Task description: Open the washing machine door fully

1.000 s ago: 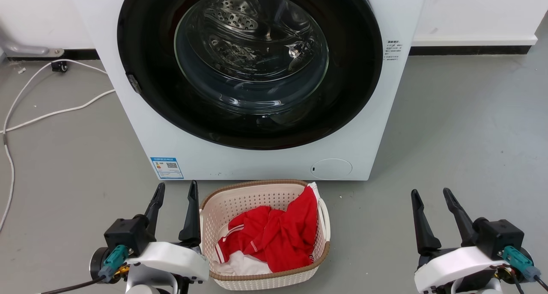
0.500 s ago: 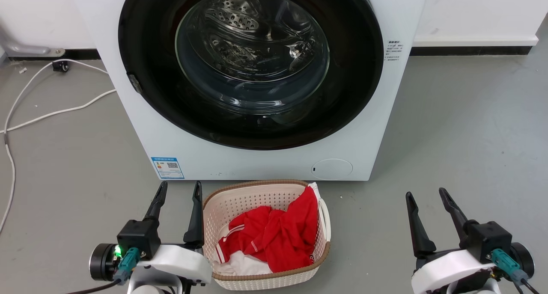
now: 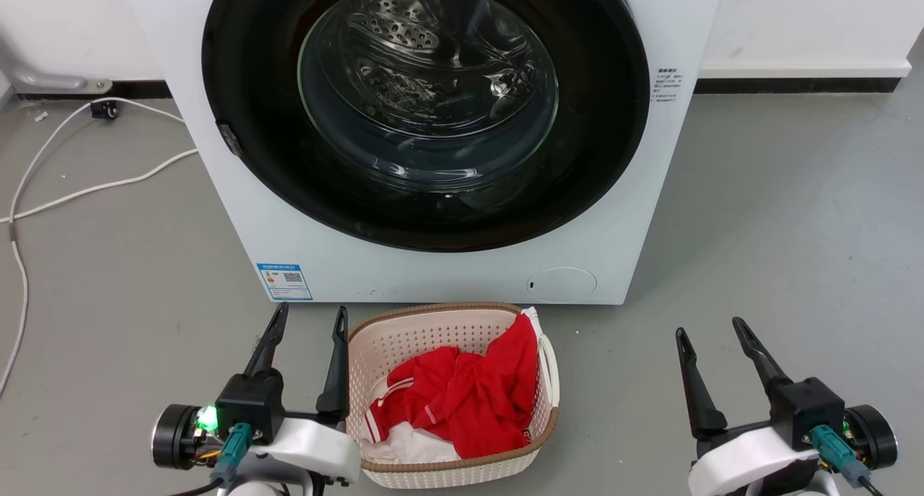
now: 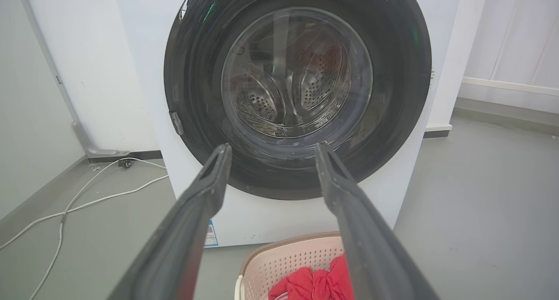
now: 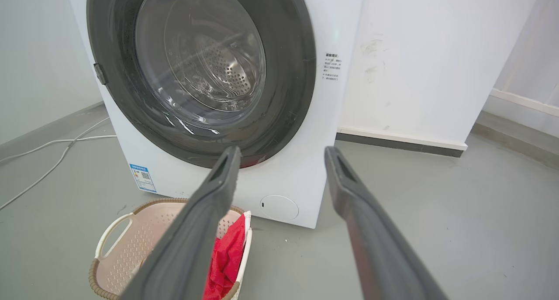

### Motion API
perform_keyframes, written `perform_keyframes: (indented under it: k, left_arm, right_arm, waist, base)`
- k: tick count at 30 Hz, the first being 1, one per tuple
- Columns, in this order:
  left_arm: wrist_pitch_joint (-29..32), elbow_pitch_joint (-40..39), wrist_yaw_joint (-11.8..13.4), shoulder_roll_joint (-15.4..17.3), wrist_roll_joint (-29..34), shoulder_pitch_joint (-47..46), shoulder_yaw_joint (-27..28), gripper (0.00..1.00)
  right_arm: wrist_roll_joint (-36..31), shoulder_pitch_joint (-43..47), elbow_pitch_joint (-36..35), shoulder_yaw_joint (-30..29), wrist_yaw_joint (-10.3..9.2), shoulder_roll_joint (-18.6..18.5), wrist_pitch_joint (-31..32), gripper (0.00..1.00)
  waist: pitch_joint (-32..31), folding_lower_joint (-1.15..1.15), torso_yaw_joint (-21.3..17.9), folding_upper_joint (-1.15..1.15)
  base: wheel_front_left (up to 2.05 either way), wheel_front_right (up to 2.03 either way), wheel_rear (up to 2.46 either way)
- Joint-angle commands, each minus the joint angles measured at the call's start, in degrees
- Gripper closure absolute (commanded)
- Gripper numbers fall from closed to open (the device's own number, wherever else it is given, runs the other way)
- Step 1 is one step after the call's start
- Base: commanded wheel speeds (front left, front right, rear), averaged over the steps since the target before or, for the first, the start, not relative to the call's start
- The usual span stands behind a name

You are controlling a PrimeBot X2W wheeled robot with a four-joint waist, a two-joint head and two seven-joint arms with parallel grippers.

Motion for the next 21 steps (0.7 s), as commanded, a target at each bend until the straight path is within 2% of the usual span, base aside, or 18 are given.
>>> perform_keyframes:
  k: [1,21]
  left_arm:
    - [-0.3,-0.2,0.2,0.2,1.0,0.6,-0.1,0.00]
    - [-0.5,0.8,0.3,-0.2,0.7,0.8,0.5,0.00]
  right_arm:
    - [-1.1,0.6,0.1,0.2,-0.03,0.1,-0.5,0.00]
    - [-0.1,-0.5,1.3,0.0,-0.02,0.1,-1.0,0.00]
  waist:
    - [0.0,0.00,0.0,0.00]
    - [0.3,0.00,-0.3,0.00]
  base:
    - [0.00,0.00,0.00]
    - [0.00,0.00,0.00]
